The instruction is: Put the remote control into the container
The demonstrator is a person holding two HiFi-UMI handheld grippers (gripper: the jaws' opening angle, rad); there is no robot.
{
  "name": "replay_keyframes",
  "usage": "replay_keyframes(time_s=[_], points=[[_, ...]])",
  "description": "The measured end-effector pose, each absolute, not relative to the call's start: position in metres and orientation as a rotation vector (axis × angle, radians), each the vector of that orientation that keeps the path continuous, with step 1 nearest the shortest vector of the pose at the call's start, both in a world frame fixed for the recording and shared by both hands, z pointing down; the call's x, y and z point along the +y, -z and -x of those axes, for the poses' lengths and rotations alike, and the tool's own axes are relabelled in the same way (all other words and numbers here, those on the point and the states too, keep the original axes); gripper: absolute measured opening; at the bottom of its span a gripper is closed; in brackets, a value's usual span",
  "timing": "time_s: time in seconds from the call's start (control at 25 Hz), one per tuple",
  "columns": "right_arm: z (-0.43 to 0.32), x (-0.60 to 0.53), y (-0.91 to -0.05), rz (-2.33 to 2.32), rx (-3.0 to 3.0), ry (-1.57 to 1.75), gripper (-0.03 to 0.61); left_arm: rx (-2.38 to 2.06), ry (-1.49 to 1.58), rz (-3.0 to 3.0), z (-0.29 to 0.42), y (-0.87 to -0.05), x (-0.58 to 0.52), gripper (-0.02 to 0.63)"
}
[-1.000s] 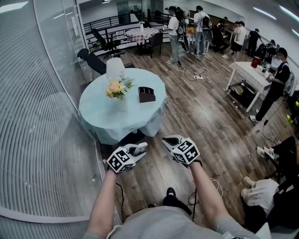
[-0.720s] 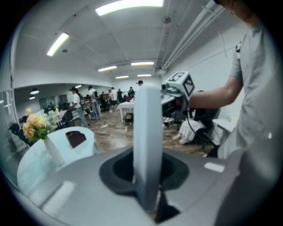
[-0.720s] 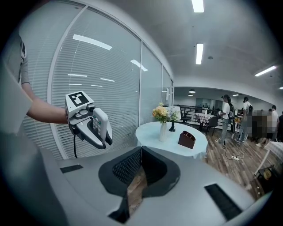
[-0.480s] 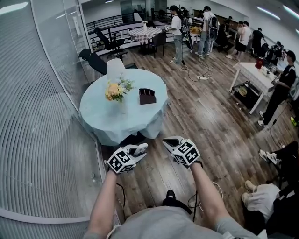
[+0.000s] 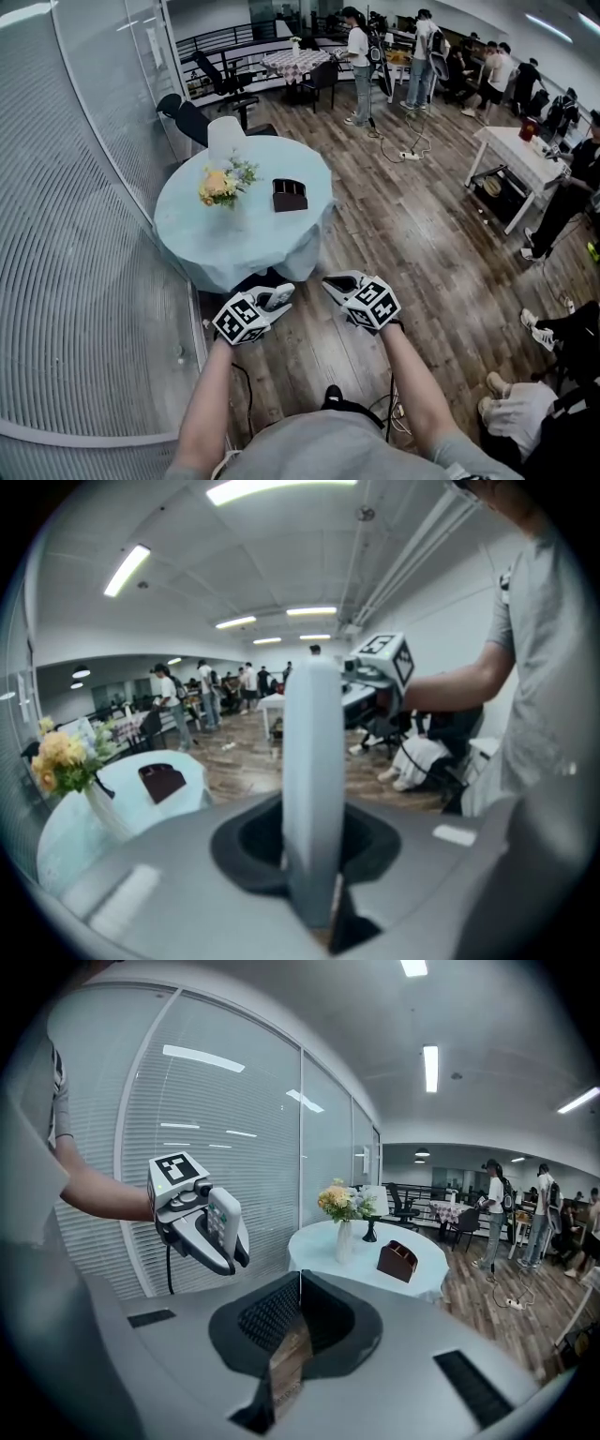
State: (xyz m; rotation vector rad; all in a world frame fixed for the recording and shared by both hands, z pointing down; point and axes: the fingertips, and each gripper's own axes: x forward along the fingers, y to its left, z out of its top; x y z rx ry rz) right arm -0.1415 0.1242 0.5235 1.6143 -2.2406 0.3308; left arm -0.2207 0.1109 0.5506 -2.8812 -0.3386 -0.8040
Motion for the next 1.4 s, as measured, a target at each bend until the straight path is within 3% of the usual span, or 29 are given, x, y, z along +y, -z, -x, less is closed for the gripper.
replay_keyframes(time_s=[1.4], points=[[0.034,0.117,-0.543,-1.491,-2.281,-0.312,0.018,-0.178,0.864,2.897,0.121,-0.549,0.106,0.069]])
